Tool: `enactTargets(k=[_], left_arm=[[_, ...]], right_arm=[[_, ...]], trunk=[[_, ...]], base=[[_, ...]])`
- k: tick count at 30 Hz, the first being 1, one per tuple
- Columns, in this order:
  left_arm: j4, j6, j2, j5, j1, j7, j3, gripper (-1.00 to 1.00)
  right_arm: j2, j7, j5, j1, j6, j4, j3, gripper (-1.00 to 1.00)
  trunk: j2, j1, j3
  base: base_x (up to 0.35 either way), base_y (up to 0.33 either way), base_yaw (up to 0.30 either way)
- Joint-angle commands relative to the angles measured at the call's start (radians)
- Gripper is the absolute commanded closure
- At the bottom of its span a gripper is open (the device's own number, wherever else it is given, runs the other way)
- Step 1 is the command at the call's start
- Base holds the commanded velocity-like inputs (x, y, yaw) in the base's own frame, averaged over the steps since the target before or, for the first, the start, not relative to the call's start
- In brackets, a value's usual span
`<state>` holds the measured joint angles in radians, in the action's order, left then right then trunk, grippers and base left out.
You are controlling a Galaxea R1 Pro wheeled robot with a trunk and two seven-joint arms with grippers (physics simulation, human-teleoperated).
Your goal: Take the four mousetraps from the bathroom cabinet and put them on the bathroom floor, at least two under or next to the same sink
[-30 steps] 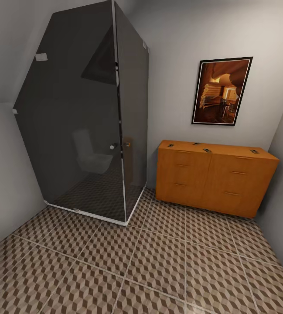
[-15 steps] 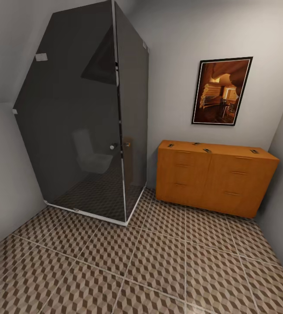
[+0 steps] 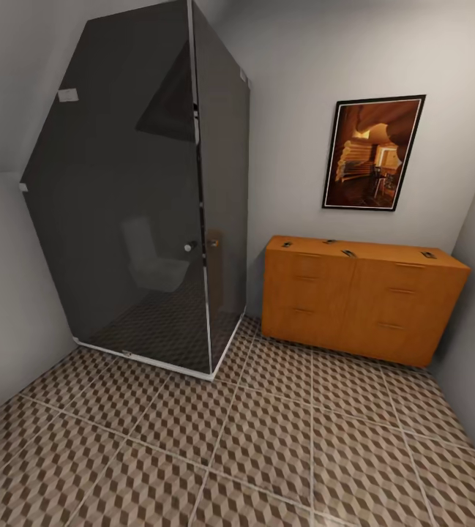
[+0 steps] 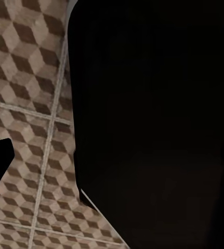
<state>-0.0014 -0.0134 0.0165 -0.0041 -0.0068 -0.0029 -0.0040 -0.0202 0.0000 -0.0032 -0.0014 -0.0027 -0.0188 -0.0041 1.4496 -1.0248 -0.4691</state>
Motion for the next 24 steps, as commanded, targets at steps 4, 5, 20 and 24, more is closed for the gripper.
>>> enactTargets(k=[4, 5, 20, 24], left_arm=[[0.000, -0.002, 0.000, 0.000, 0.000, 0.000, 0.000, -1.00], [0.000, -0.002, 0.000, 0.000, -0.001, 0.000, 0.000, -1.00], [0.000, -0.003, -0.001, -0.001, -0.001, 0.000, -0.001, -1.00], [0.000, -0.003, -0.001, -0.001, -0.001, 0.000, -0.001, -1.00]], right_arm=[[-0.001, 0.001, 0.000, 0.000, 0.000, -0.001, 0.000, -1.00], [-0.001, 0.001, 0.000, 0.000, 0.000, -0.001, 0.000, -1.00], [-0.001, 0.002, 0.000, 0.000, 0.000, -0.001, 0.000, -1.00], [-0.001, 0.002, 0.000, 0.000, 0.000, -0.001, 0.000, -1.00]], trunk=[[0.000, 0.000, -0.001], [0.000, 0.000, -0.001], [0.000, 0.000, -0.001], [0.000, 0.000, -0.001]], base=[[0.144, 0.000, 0.000], [0.187, 0.000, 0.000], [0.265, -0.016, 0.000], [0.281, -0.138, 0.000]])
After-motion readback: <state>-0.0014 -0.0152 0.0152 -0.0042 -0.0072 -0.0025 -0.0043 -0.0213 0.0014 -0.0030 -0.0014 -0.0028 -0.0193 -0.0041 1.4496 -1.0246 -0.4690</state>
